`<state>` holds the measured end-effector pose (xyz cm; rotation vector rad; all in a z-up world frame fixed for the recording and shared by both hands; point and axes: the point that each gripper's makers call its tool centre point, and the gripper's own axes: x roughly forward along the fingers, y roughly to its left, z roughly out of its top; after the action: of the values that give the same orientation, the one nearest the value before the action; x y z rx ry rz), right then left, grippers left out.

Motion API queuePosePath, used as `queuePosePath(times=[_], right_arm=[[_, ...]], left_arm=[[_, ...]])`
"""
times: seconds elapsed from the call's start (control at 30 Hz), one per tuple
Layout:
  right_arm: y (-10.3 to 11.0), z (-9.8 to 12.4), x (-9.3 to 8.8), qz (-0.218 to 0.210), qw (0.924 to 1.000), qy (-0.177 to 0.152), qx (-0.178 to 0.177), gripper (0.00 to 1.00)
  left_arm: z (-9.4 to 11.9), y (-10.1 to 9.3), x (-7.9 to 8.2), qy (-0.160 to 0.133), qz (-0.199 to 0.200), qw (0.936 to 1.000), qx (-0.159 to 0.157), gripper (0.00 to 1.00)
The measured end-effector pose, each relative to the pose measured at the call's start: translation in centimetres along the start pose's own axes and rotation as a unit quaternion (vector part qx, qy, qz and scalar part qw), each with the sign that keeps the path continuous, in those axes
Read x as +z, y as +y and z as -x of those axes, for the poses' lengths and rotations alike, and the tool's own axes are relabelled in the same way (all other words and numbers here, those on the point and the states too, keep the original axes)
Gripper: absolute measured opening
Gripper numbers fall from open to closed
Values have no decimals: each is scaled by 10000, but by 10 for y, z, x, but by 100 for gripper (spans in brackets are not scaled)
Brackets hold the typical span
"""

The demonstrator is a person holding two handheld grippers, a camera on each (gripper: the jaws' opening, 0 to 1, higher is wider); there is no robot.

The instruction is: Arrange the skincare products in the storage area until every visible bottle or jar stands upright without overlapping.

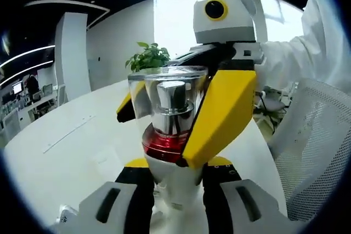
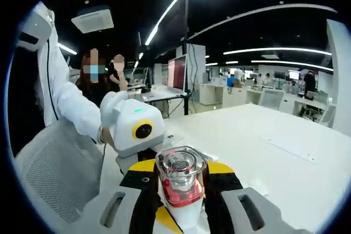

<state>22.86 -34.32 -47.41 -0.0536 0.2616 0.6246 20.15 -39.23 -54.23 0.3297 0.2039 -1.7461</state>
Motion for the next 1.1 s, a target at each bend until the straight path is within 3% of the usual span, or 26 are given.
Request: queuePosePath(times=[0.2, 0.33, 0.67, 0.97, 1.1], right_arm=[[0, 2, -1, -99, 9999, -32, -52, 27], [-3, 5, 1, -105, 9998, -63, -142, 31], [-3, 10, 8, -110, 9995, -151, -242, 37], [3, 12, 13, -121, 9989, -198, -400, 49], [4, 15, 13, -178, 9984, -240, -486, 59]], left_arm=[[1, 0, 2, -84, 116, 9999, -37, 29], [3, -1, 13, -251, 141, 9996, -39, 29], [10, -4, 21, -299, 261, 9992, 24, 32], [23, -3, 22, -177, 277, 9993, 168, 40], [32, -2, 20, -53, 335, 9991, 265, 45]])
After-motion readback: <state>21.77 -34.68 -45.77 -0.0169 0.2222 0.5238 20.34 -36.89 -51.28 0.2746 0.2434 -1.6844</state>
